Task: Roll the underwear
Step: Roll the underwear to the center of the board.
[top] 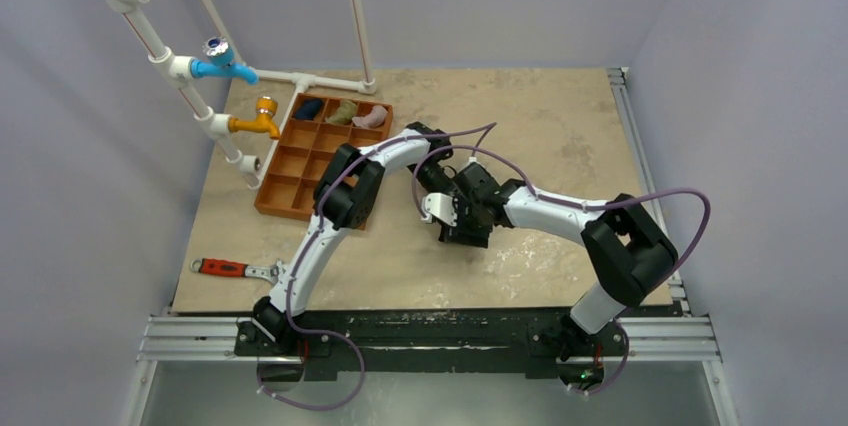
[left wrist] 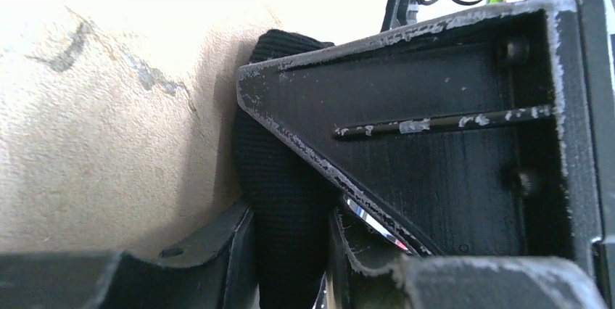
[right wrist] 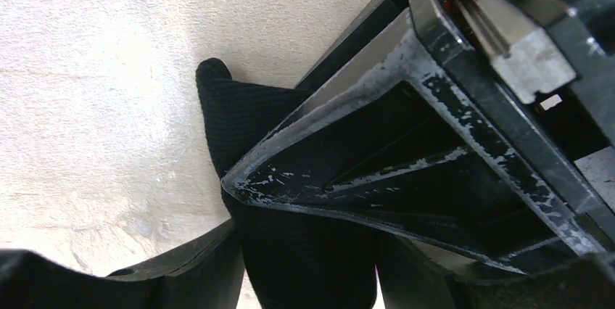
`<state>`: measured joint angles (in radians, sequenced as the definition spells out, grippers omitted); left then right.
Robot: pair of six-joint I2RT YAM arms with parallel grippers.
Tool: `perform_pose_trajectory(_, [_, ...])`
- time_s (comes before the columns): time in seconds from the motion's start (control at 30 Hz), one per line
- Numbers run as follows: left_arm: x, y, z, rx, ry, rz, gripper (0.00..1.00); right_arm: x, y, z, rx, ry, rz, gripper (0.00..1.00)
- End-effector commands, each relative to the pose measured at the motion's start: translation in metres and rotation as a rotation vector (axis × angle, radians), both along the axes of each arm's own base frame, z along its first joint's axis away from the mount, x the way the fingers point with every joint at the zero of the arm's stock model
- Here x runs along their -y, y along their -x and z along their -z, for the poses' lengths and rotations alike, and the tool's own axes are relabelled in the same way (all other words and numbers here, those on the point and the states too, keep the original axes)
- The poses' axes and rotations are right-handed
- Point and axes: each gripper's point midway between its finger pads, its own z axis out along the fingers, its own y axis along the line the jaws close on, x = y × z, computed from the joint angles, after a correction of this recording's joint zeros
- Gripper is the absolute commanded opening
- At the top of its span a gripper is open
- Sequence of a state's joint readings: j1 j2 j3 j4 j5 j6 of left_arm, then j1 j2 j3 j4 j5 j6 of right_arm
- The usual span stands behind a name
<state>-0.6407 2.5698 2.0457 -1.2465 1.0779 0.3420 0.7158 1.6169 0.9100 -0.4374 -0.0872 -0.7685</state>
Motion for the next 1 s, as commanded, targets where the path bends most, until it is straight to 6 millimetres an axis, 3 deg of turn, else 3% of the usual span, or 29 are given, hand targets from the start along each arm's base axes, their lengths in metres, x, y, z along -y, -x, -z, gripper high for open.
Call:
perform_pose_trajectory(0.0, [-0.006,0.003,0.027,0.021,-0.027,0.044,0.00,-0.006,-0.002,0.008,0.034,0.002,-0.032,0.62])
perform_pose_trajectory(0.6, [0.005,0.014,0.011,-0.171,0.030,-0.026,0.00,-0.006,0.018,0.025,-0.006,0.026,-0.055,0.57])
perform_pose_trajectory(0.8, [0.005,0.014,0.008,-0.175,0.035,-0.029,0.00,-0.005,0.027,0.031,-0.055,0.034,-0.061,0.30])
perform_pose_trajectory(0.97, [0.003,0.006,0.002,-0.160,0.051,-0.046,0.17,-0.009,0.033,0.026,-0.094,0.013,-0.062,0.02])
